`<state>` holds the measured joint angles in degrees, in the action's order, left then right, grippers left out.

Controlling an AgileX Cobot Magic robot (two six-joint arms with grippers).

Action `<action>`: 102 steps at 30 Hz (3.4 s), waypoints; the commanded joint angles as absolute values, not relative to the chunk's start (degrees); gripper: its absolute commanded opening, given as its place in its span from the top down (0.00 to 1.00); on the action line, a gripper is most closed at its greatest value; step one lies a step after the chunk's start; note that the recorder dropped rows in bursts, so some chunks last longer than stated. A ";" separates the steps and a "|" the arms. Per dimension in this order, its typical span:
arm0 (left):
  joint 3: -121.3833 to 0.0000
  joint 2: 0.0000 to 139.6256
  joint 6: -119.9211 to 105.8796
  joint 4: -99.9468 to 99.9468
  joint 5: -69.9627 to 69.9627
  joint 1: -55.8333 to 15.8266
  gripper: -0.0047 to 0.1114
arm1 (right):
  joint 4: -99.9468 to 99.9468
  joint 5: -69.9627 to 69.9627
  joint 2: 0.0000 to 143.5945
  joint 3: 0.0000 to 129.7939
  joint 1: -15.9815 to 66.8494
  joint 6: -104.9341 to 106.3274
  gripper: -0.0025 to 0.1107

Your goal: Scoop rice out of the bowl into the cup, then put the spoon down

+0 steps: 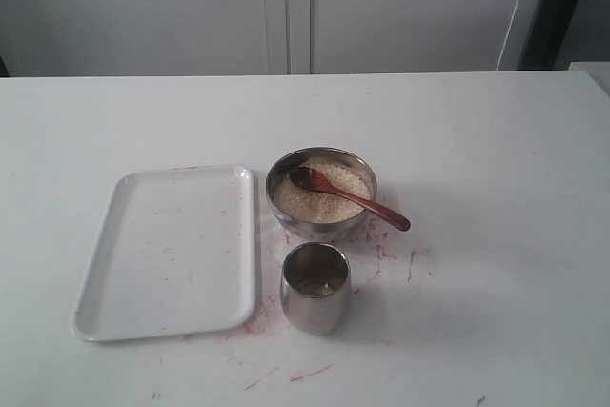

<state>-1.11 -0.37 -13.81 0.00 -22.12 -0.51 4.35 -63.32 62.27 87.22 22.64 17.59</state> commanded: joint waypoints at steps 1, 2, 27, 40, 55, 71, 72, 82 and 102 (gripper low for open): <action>-0.58 0.00 -13.47 0.00 -24.45 -0.74 0.84 | 5.38 -64.25 66.88 87.28 22.83 18.28 0.98; -0.58 0.00 -13.47 0.00 -24.45 -0.74 0.84 | 5.38 -64.25 67.65 87.28 22.83 18.28 0.98; -0.58 0.00 -13.47 0.00 -24.45 -0.74 0.84 | -1.86 -58.51 80.21 82.67 22.83 18.88 0.98; -0.58 0.00 -13.47 0.00 -24.45 -0.74 0.84 | -2.61 -45.32 82.43 71.19 22.83 20.82 0.98; -0.58 0.00 -13.47 0.00 -24.45 -0.74 0.84 | -2.62 -47.19 90.63 71.19 22.83 20.82 0.98; -0.58 0.00 -13.47 0.00 -24.45 -0.74 0.84 | -2.72 -47.40 94.87 71.19 22.83 20.82 0.55; -0.58 0.00 -13.47 0.00 -24.45 -0.74 0.84 | -2.72 -47.40 94.87 71.19 22.83 20.82 0.51; -0.58 0.00 -13.47 0.00 -24.45 -0.74 0.84 | 0.87 -47.16 95.09 71.19 22.83 20.82 0.44; -0.58 0.00 -13.47 0.00 -24.45 -0.74 0.84 | 0.80 -46.58 100.33 71.19 22.83 20.82 0.44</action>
<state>-1.11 -0.37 -13.81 0.00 -22.12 -0.51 1.35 -47.39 100.07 71.42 22.90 20.37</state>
